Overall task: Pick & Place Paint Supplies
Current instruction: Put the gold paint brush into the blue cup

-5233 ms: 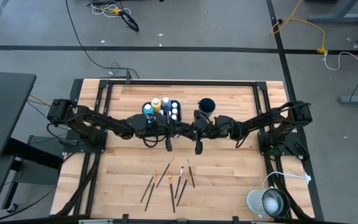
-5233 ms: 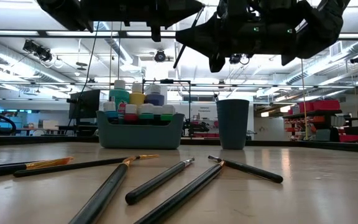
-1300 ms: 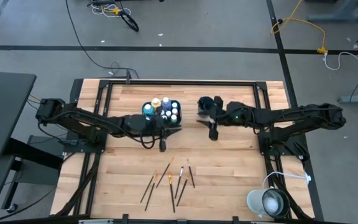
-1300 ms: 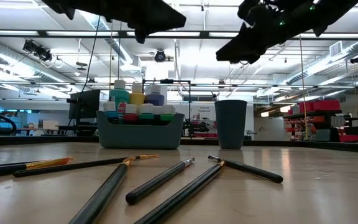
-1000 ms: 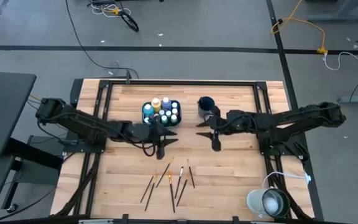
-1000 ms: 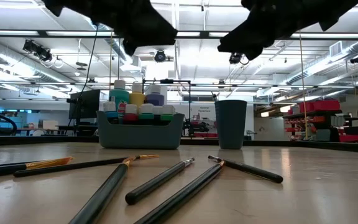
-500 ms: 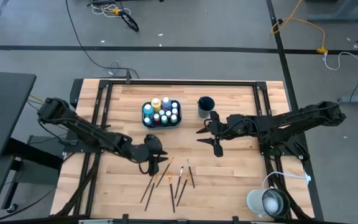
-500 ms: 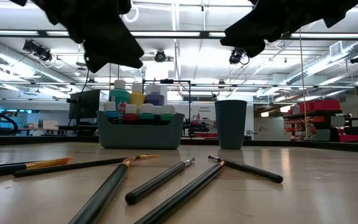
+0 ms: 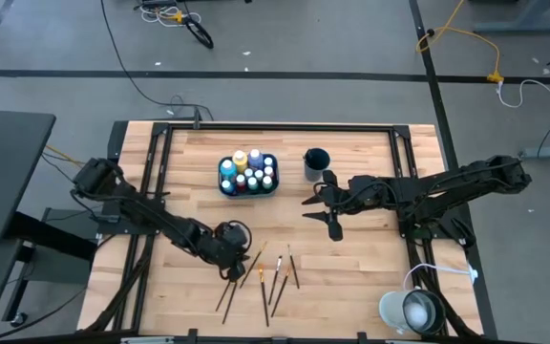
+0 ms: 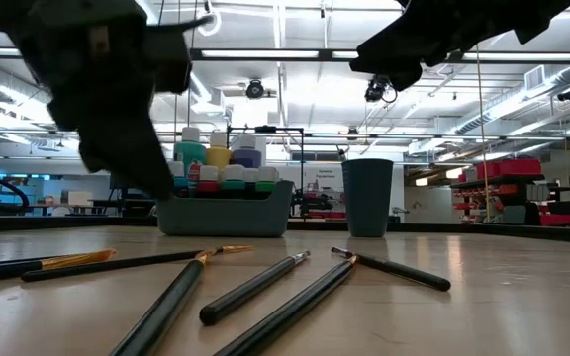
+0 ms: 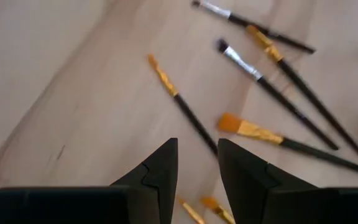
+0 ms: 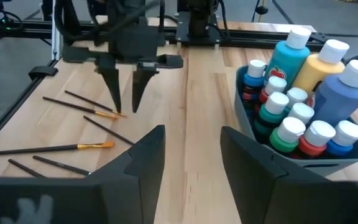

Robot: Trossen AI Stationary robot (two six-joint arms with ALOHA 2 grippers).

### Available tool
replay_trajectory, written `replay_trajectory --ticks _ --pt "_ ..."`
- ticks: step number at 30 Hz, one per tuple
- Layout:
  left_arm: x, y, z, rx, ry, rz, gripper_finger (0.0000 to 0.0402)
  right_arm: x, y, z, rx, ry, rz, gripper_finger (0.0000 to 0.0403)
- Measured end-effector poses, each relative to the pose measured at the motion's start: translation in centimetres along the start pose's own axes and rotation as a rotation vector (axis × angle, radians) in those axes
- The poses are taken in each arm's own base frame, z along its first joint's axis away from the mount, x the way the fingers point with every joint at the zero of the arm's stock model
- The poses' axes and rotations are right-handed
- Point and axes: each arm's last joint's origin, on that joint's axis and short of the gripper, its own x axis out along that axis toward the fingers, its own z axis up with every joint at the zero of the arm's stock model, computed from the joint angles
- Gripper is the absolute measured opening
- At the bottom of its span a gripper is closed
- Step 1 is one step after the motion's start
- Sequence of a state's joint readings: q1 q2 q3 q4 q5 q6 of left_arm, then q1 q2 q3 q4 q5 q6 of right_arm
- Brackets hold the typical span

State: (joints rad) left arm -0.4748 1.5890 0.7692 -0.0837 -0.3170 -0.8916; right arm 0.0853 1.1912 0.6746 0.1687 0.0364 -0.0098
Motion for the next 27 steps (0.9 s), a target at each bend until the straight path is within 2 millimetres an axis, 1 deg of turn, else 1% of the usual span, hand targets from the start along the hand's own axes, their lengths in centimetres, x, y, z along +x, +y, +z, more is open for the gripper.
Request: replay_trajectory --ticks 5,9,14,17,23,27 --pt "0.7 0.1 -1.1 -0.016 0.081 0.021 0.0121 0.0 0.0 -0.1 -0.007 0.01 0.0 0.0159" --pt "0.4 0.1 -1.9 -0.013 0.118 0.041 0.0121 0.0 0.0 -0.1 -0.025 0.013 0.0 0.0159" --pt "0.2 -0.3 -2.5 -0.011 0.117 0.038 0.0121 0.0 0.0 -0.1 -0.031 0.007 0.001 0.0159" --pt "0.4 -0.4 -3.0 0.007 0.102 0.063 0.0121 0.0 0.0 0.0 -0.031 0.006 0.001 0.0159" --pt "1.5 -0.6 -3.7 0.034 0.097 0.07 0.0121 0.0 0.0 0.0 -0.031 0.004 0.002 0.0159" --pt "1.7 -0.5 -3.7 0.036 0.09 0.081 0.0121 0.0 0.0 0.0 -0.032 0.002 0.003 0.0159"
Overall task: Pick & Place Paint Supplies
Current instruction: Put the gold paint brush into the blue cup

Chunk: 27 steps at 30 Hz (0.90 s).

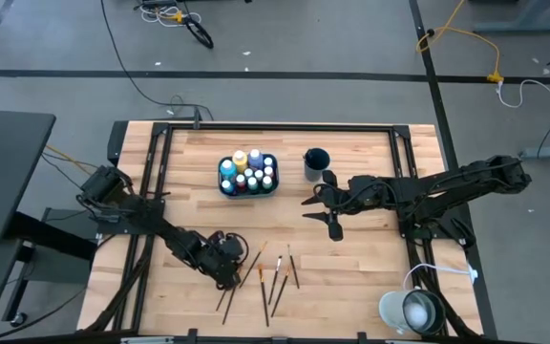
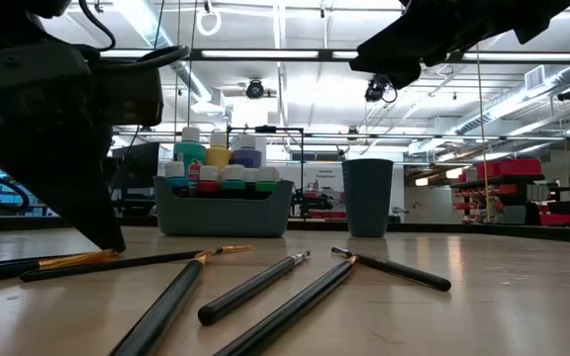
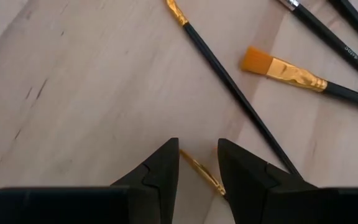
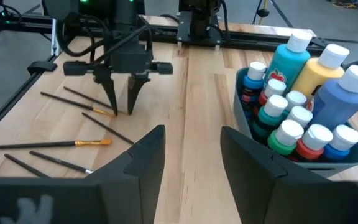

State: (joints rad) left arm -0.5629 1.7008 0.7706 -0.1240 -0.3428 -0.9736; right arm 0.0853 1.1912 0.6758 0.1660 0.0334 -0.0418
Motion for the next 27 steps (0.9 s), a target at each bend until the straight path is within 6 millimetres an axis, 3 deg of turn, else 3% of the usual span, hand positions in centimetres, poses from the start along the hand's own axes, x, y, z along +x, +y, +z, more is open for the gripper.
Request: replay_trajectory --ticks 6,14,27 --pt "0.0 0.3 -0.2 0.0 0.015 0.031 0.0107 0.0 0.0 0.0 -0.001 0.001 0.0 0.0159" --pt "0.2 0.8 -0.2 0.002 0.019 0.072 0.0011 0.0 0.0 0.0 -0.001 0.004 0.001 0.0159" --pt "-0.2 1.3 0.6 -0.035 -0.093 0.129 0.0004 0.0 0.0 0.0 -0.002 0.003 -0.001 0.0159"
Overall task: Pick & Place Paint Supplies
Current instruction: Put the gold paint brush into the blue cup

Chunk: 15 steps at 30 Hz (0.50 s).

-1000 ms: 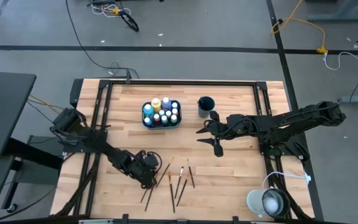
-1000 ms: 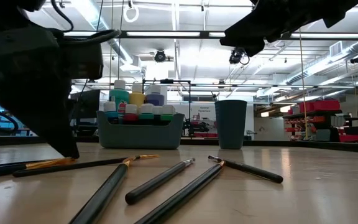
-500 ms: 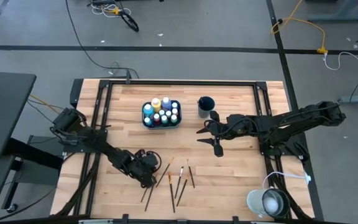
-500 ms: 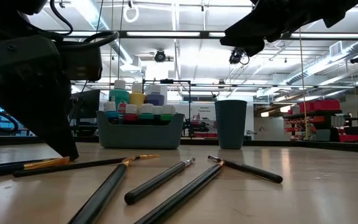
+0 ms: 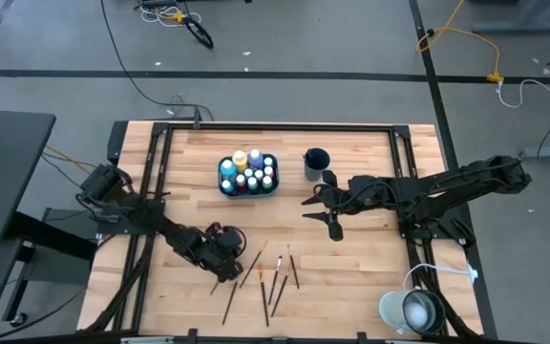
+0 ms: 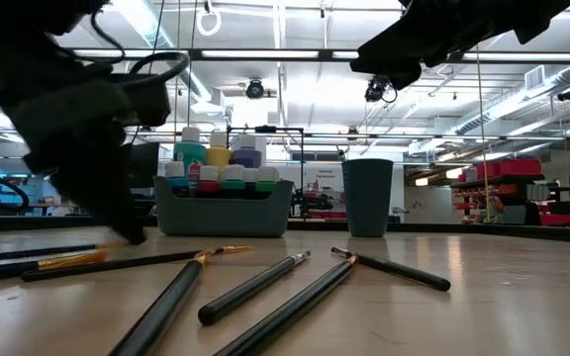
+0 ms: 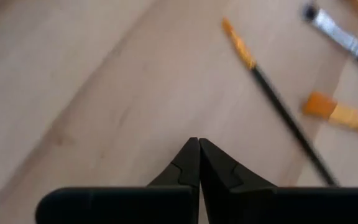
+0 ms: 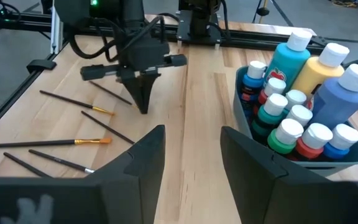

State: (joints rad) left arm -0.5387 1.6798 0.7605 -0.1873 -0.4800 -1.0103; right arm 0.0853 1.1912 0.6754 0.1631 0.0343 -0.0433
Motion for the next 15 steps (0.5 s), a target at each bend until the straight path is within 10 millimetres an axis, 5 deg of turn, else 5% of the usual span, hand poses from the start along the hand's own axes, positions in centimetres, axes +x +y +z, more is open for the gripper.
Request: replay_trajectory --ticks 15 --pt "1.0 0.3 4.2 -0.014 -0.2 -0.06 0.0001 0.0 -0.1 0.1 0.001 -0.015 -0.049 0.0159"
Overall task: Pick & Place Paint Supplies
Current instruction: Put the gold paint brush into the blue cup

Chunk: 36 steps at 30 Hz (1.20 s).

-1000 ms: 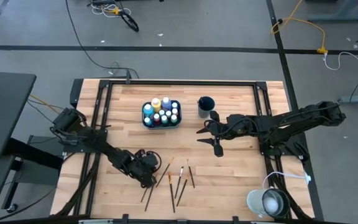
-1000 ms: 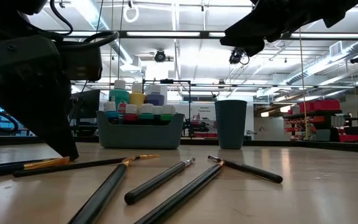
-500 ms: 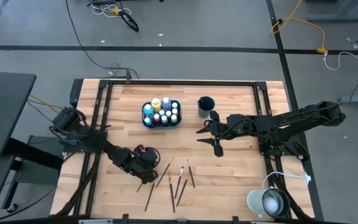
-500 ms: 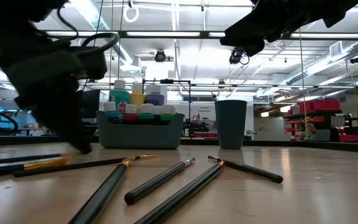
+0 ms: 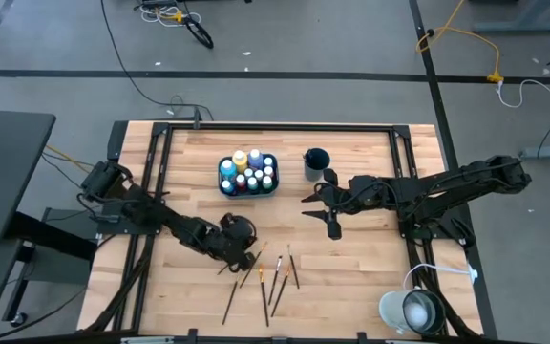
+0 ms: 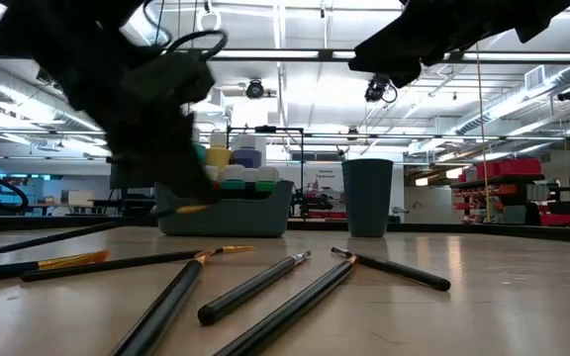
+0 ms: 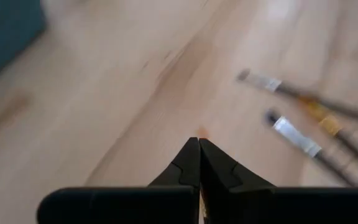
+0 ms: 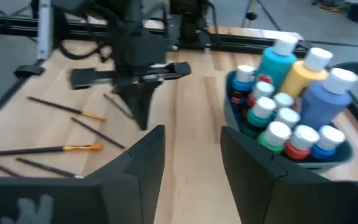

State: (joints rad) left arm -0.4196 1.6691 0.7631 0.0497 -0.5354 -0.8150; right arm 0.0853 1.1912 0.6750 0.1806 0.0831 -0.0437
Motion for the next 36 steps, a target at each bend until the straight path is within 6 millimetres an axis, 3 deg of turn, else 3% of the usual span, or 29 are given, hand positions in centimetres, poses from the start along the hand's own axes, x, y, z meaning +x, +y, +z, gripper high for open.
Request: replay_trajectory --ticks 7,15,24,36 --pt "1.2 0.3 3.4 0.062 -0.137 -0.118 0.0001 0.7 0.0 -0.5 0.005 0.024 -0.031 0.0159" --pt "2.2 1.9 5.3 0.09 -0.172 -0.122 0.0001 4.6 0.7 -3.7 0.124 0.133 0.045 0.0159" --pt "2.4 2.2 6.1 0.108 -0.204 -0.139 0.0 8.6 1.3 -7.3 0.316 0.171 0.061 0.0159" --pt "2.2 2.0 6.5 0.118 -0.254 -0.15 0.0 11.9 1.7 -9.6 0.411 -0.029 0.106 0.0159"
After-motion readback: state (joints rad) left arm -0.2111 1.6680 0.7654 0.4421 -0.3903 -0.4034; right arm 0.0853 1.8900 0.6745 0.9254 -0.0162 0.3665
